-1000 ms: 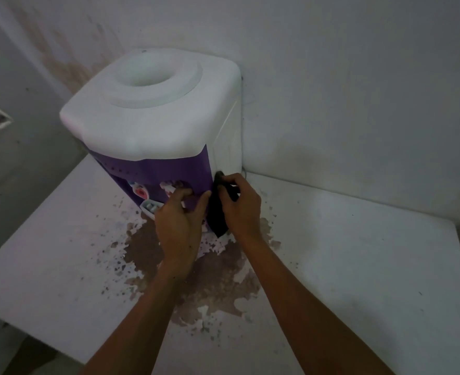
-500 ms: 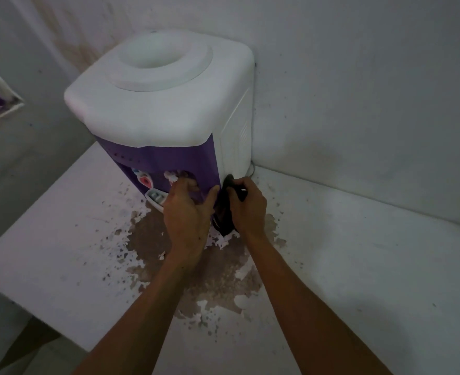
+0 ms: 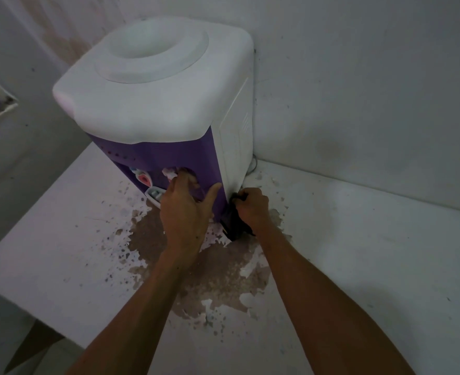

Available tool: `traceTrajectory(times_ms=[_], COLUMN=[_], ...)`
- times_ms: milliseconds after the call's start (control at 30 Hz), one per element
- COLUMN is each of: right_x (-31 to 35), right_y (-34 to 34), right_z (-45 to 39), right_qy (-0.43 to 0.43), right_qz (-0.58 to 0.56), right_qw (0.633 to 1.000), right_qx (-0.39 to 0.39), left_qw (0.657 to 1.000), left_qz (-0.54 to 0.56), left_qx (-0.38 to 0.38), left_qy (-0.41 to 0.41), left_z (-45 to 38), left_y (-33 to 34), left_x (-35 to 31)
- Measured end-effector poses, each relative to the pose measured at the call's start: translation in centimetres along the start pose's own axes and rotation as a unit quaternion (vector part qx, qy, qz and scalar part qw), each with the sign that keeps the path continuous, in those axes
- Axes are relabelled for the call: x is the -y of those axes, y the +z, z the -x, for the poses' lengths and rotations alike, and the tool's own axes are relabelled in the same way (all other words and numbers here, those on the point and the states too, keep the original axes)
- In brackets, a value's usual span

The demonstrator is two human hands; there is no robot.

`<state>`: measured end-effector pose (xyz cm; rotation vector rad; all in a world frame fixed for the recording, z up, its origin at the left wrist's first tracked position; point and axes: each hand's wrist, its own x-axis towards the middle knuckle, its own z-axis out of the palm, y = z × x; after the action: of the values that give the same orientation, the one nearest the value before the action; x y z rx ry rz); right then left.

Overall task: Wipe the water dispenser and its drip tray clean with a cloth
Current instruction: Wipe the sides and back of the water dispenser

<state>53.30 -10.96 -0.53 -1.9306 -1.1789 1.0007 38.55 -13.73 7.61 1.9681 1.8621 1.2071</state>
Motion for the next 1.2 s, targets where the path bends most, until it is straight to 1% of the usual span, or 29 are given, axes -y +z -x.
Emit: traceTrajectory(times_ms=[133, 167, 267, 367, 433, 600, 733, 833, 967, 1100, 1200], right_x=[0.9, 0.9, 0.3, -0.7, -1.4, -1.3, -0.2, 0.6, 0.4, -0.8, -0.7], right_y=[-1.0, -1.0, -0.3, 0.7, 1.2, 1.4, -0.1, -1.0, -0.7, -0.4, -0.9], right_z=[1.3, 1.6, 2.1, 2.1, 1.9, 0.8, -1.4, -3.1, -2.3, 0.0, -0.4], right_qy=[-0.009, -0.017, -0.021, 0.004, 0.021, 0.036, 0.043, 0.041, 0.032, 0.036, 0.031], right_qz=[-0.083, -0.084, -0.033, 0.009, 0.016, -0.004, -0.018, -0.042, -0.042, -0.072, -0.096], right_qw=[0.996, 0.996, 0.999, 1.0, 0.999, 0.999, 0.998, 0.998, 0.999, 0.996, 0.994], right_qx=[-0.022, -0.025, -0.014, 0.026, 0.035, -0.001, -0.031, -0.038, -0.01, 0.031, 0.032], left_qw=[1.0, 1.0, 1.0, 1.0, 1.0, 1.0, 1.0, 1.0, 1.0, 0.999, 0.998], left_qz=[0.004, 0.004, 0.001, -0.007, -0.009, -0.013, -0.018, -0.014, -0.003, -0.004, -0.002], left_qx=[-0.002, -0.004, 0.0, 0.002, 0.0, 0.002, 0.006, 0.005, 0.004, -0.01, -0.018], left_qy=[-0.013, -0.015, -0.019, -0.024, -0.025, -0.024, -0.02, -0.022, -0.021, -0.04, -0.057], left_z=[0.2, 0.2, 0.1, -0.1, -0.1, -0.1, -0.2, -0.2, 0.3, 1.1, 1.3], left_y=[-0.1, -0.1, -0.3, -0.4, -0.5, -0.6, -0.7, -0.5, 0.0, 1.1, 1.5], left_x=[-0.4, -0.4, -0.6, -0.8, -0.9, -1.0, -1.1, -0.7, -0.1, -0.4, -0.6])
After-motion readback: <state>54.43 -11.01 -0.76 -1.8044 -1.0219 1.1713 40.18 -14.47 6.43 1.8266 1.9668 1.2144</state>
